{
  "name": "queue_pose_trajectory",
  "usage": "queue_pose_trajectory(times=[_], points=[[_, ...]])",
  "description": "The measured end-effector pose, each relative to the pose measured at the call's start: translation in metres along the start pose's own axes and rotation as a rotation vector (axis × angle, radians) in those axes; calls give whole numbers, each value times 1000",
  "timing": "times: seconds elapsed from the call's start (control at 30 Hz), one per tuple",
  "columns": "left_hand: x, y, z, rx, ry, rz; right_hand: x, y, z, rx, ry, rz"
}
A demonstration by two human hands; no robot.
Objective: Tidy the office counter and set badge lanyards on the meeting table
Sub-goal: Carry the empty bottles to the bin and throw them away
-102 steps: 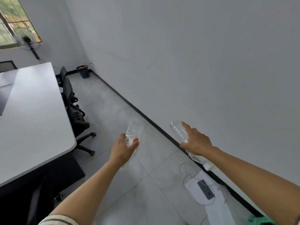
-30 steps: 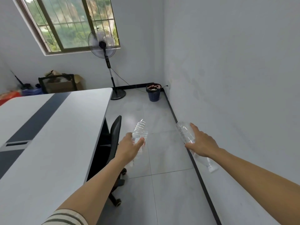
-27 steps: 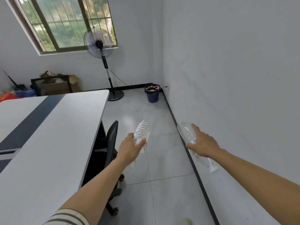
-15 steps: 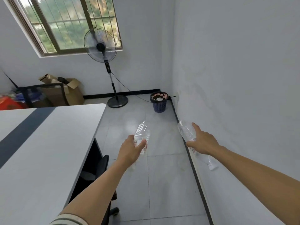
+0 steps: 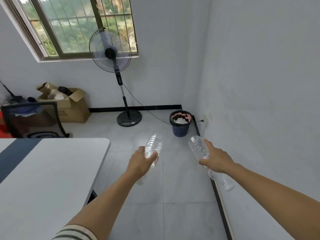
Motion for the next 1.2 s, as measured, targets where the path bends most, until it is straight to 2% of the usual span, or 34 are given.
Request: queue_pose_trajectory(times=[0.2, 0.43, 0.73, 0.97, 1.0, 1.07, 1.2], points=[[38, -1, 140, -18, 45, 81, -24, -19, 118, -2, 20, 27], [81, 54, 302, -81, 62, 58, -13, -27, 288, -18, 63, 12], [136, 106, 505, -51, -31, 47, 1, -54, 532, -41, 53, 30], [155, 144, 619, -131, -175, -41, 5, -57, 661, -114, 76, 16], [155, 169, 665, -162, -196, -56, 14, -47, 707, -119, 108, 23], [160, 176, 682, -178, -202, -72, 15, -46, 723, -136, 111, 19], [165, 222, 779, -276, -227, -112, 34, -24, 809, -168, 241, 113]])
Point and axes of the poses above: each hand's wrist, its own z-axis towards the middle knuckle, its own y-axis out of the palm, x = y × z, the point moved 4 cm from there along z, towards the middle knuckle, and after that the axes turned 8 degrees about x, right-handed, at the moved point
